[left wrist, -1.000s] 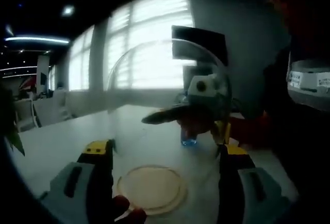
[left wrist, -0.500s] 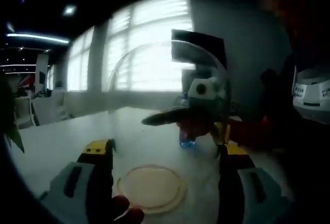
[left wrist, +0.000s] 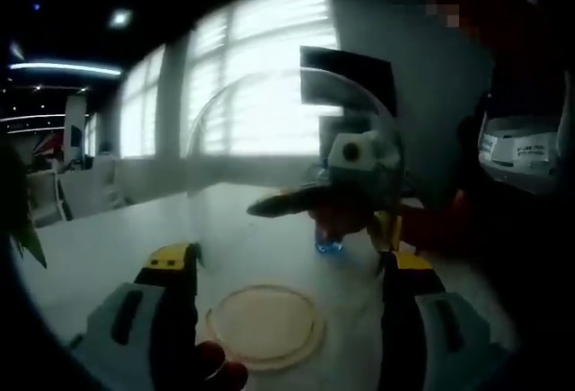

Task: Open the cover put in the Mizone put the cover back on

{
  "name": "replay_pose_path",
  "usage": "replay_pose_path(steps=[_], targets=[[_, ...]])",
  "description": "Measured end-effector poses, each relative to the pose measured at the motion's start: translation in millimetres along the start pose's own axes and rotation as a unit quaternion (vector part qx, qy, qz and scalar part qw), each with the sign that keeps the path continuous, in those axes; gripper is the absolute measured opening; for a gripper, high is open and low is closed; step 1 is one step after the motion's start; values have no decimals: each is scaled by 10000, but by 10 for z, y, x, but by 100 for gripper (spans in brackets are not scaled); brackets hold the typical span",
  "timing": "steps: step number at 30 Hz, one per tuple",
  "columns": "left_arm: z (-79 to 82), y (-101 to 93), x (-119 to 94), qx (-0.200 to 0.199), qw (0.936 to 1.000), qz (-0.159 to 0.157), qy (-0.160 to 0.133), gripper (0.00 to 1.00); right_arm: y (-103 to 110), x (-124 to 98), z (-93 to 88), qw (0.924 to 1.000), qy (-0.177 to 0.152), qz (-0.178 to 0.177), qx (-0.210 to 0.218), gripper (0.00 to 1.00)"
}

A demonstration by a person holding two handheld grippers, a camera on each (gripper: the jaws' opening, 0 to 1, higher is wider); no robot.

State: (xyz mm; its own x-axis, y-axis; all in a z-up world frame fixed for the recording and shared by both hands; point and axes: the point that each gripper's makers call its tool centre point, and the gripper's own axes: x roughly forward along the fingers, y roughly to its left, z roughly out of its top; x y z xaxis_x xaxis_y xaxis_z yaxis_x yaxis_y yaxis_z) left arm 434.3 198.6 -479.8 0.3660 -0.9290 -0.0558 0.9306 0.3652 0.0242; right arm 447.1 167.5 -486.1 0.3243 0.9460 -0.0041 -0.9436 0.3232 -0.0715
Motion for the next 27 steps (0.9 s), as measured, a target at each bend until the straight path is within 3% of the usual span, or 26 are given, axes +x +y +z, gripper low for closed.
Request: replay_pose_path(steps=[10, 17, 22, 27], targets=[[3, -3, -8, 64, 9999, 12, 146, 71, 21, 31, 5, 10000, 42, 32, 10, 87], [-7, 3, -22, 117, 9987, -116, 475, 72, 45, 70, 2, 9995, 296, -114, -43, 87], [-25, -49, -65, 187, 9993, -97, 301, 72, 95, 56, -11, 9992, 338, -125, -147, 87], [-24, -74, -74, 289, 9988, -60, 379, 72, 122, 58, -12, 9984, 479, -121, -265, 87]])
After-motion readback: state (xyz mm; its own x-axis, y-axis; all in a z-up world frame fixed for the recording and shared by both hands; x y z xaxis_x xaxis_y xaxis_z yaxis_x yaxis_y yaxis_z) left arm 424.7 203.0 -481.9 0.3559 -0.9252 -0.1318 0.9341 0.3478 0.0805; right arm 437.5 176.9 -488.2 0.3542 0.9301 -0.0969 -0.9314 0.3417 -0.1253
